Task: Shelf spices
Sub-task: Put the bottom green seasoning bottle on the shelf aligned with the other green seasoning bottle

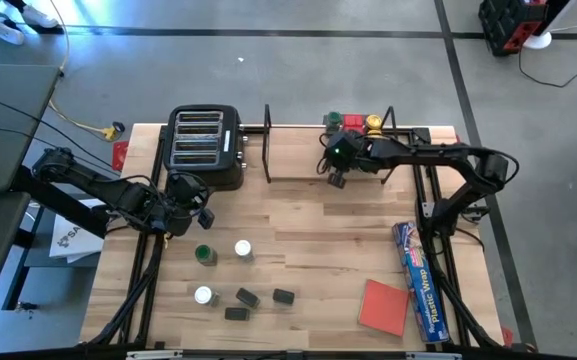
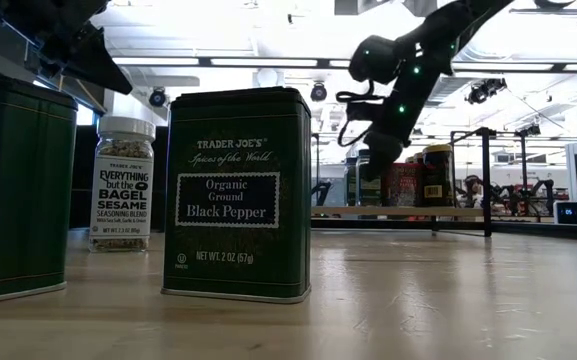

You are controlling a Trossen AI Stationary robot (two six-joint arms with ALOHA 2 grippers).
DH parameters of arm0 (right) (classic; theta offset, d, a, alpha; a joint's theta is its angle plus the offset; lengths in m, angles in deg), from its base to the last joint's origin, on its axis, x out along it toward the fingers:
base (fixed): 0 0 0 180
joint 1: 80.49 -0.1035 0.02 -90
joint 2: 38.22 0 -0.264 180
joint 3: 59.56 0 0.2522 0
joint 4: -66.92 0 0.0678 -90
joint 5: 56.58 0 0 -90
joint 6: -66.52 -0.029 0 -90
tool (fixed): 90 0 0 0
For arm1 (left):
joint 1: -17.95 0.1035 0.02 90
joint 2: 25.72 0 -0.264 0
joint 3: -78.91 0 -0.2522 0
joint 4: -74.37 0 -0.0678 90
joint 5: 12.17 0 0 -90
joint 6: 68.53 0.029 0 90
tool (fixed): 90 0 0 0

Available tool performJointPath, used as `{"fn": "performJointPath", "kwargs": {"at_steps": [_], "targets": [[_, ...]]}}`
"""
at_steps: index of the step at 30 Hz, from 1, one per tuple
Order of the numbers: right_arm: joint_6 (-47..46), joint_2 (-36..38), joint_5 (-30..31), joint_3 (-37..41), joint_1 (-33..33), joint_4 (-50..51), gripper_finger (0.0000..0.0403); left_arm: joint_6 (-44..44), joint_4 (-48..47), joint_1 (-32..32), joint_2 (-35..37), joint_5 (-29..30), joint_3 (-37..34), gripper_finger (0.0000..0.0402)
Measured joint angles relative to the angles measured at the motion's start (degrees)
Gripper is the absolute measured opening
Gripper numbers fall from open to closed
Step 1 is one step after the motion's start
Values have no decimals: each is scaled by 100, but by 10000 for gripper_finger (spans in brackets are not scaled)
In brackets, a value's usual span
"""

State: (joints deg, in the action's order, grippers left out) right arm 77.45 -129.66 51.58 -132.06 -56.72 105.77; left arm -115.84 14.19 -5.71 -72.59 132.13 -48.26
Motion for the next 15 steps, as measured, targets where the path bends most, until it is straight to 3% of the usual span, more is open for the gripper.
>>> {"fn": "performJointPath", "kwargs": {"at_steps": [15], "targets": [[367,0,9,0,552,-532,4,0,-1,0,1,-11,0,2]]}}
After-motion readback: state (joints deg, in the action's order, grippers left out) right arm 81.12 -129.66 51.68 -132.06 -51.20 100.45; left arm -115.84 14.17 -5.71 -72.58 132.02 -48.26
